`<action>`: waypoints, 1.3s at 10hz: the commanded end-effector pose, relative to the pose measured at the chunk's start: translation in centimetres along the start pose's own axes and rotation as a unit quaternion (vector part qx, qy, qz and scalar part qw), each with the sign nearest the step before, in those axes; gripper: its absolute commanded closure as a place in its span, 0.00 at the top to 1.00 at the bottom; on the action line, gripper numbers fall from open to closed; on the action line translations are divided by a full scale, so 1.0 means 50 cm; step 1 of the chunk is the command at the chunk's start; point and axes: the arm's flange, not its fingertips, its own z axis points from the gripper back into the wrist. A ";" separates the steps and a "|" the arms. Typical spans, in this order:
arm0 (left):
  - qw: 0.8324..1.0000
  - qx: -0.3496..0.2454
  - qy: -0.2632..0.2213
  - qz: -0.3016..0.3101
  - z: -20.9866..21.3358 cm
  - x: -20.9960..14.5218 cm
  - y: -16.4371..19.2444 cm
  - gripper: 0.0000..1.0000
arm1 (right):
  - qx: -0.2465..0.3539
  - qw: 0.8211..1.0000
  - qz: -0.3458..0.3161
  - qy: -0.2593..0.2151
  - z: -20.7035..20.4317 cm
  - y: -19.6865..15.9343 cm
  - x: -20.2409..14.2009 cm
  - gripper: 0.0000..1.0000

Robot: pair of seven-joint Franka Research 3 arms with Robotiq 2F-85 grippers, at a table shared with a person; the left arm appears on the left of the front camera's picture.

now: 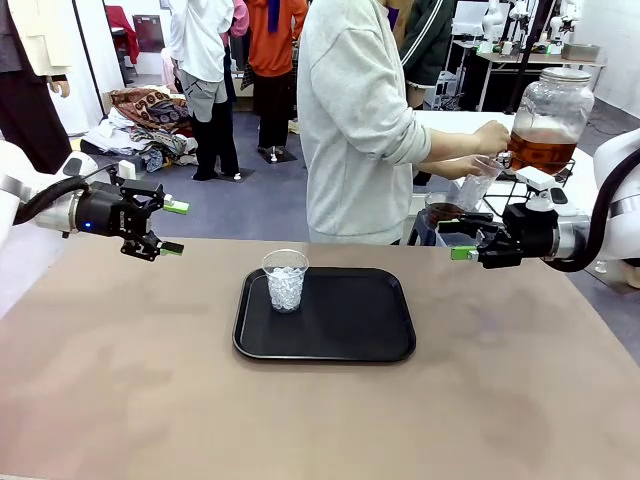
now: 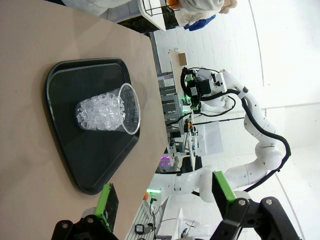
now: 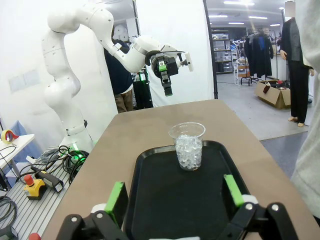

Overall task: Pour the drink into the iced cup.
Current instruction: Pick up the iced cup indicated by the human and present it to them.

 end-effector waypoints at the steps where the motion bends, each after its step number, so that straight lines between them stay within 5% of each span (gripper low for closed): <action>1: 1.000 -0.005 -0.005 -0.006 -0.001 -0.002 0.000 1.00 | 0.001 1.000 0.002 0.001 -0.002 -0.002 0.006 1.00; 13: 1.000 -0.005 -0.005 -0.006 -0.001 -0.002 0.000 1.00 | 0.001 1.000 0.002 0.001 -0.002 -0.002 0.006 1.00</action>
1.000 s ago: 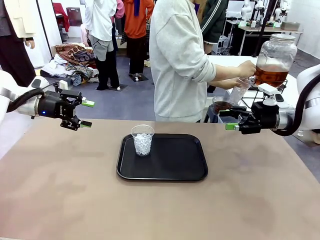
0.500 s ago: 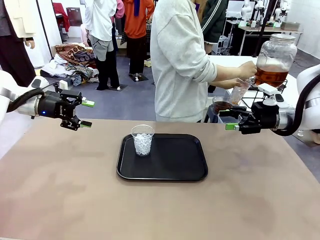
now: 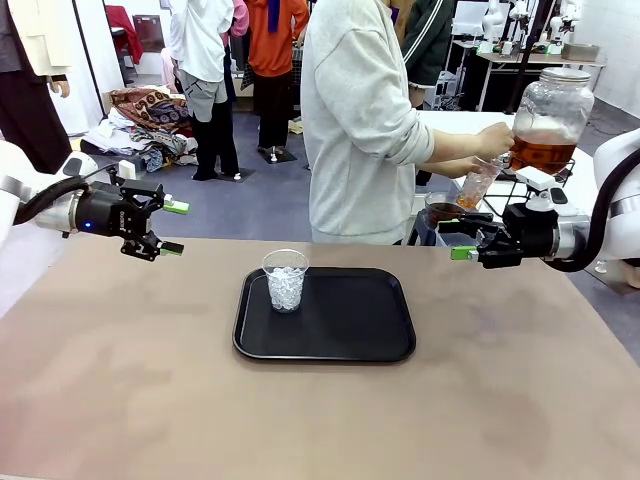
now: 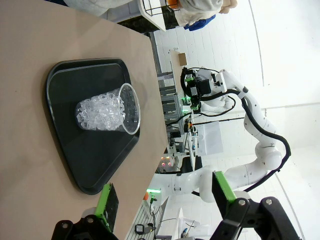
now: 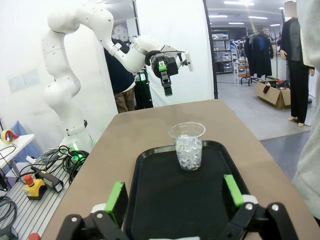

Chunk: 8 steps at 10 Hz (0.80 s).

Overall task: Pour the drink into the iced cup.
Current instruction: Pick up the iced cup indicated by the human and present it to them.

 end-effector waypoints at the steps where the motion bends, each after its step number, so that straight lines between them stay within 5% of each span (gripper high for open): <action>1: 1.000 -0.005 -0.005 -0.006 -0.001 -0.002 0.000 1.00 | 0.001 1.000 0.002 0.001 -0.002 -0.002 0.006 1.00; 8: 1.000 -0.005 -0.005 -0.006 -0.001 -0.002 0.000 1.00 | 0.001 1.000 0.002 0.001 -0.002 -0.002 0.006 1.00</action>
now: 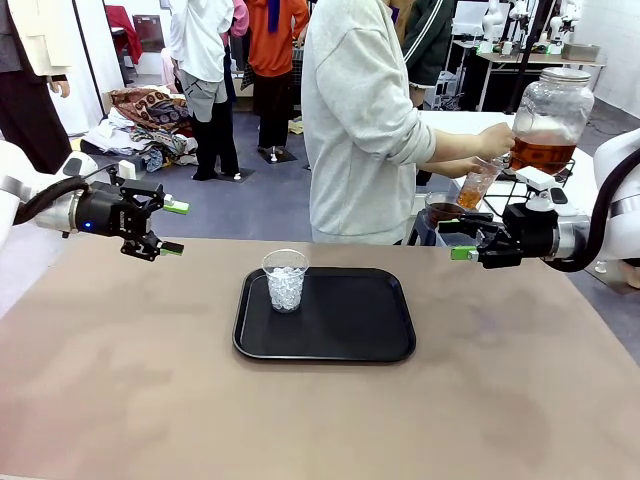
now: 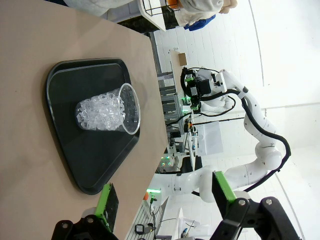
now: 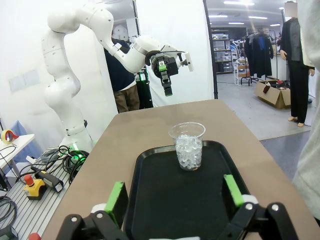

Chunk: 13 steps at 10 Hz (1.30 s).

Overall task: Pour the drink into the iced cup.
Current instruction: Pick up the iced cup indicated by the human and present it to them.

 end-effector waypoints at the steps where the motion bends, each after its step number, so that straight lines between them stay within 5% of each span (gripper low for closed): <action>1: 1.000 -0.005 -0.005 -0.006 -0.001 -0.002 0.000 1.00 | 0.001 1.000 0.002 0.001 -0.002 -0.002 0.006 1.00; 13: 1.000 -0.005 -0.005 -0.006 -0.001 -0.002 0.000 1.00 | 0.001 1.000 0.002 0.001 -0.002 -0.002 0.006 1.00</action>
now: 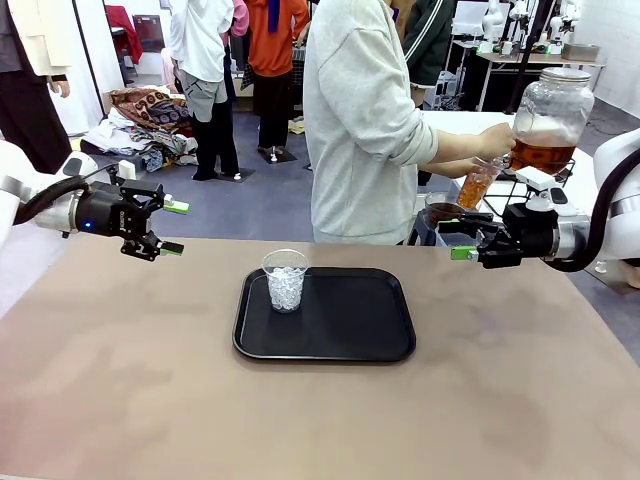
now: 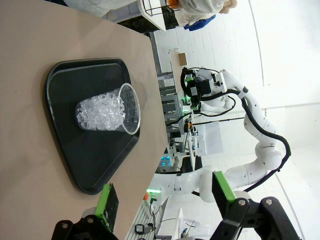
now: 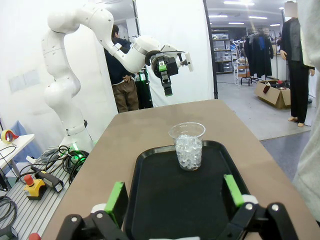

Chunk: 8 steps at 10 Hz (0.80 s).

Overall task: Pour the drink into the iced cup.
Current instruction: Pick up the iced cup indicated by the human and present it to them.

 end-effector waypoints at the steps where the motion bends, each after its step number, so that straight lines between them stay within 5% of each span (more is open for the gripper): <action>1: 1.000 -0.005 -0.005 -0.006 -0.001 -0.002 0.000 1.00 | 0.001 1.000 0.002 0.001 -0.002 -0.002 0.006 1.00; 8: 1.000 -0.005 -0.005 -0.006 -0.001 -0.002 0.000 1.00 | 0.001 1.000 0.002 0.001 -0.002 -0.002 0.006 1.00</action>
